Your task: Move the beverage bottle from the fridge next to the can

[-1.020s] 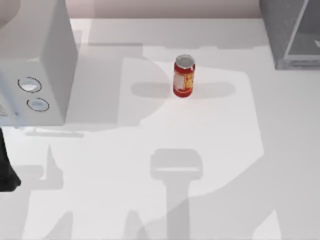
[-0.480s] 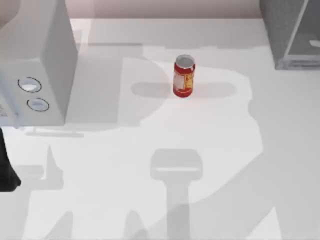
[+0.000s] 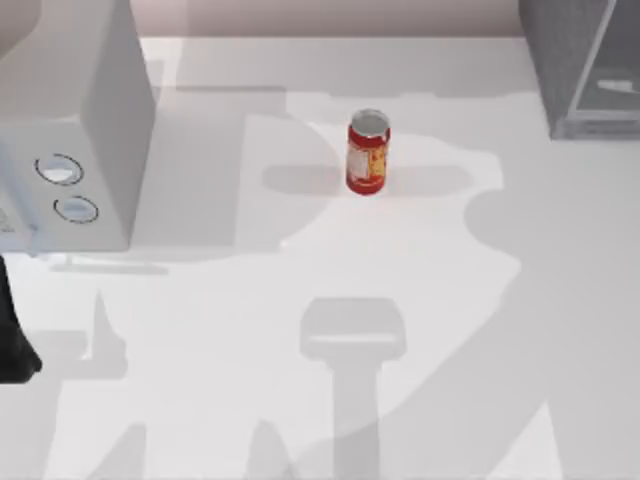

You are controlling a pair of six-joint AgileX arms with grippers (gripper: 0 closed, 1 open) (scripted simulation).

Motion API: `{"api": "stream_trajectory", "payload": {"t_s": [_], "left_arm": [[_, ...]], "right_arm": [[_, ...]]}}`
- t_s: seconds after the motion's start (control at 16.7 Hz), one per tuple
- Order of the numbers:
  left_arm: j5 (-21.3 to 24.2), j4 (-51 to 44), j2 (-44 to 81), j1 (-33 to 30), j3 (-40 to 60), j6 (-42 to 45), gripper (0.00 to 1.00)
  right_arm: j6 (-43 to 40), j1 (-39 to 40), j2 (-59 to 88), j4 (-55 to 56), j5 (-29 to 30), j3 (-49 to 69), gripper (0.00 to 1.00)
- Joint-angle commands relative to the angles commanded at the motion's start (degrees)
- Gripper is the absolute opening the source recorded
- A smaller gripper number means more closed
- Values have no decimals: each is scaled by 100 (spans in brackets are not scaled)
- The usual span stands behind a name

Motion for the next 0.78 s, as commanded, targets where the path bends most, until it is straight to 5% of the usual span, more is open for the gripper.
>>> {"api": "stream_trajectory", "payload": {"t_s": [0.3,0.78], "left_arm": [[0,0,0,0,0,0,100],[0,0,0,0,0,0,100]], "right_arm": [[-6,-134,-482,232,-99,-676,0],[9,-506,-2194,1095,-534,-3370,0]]}}
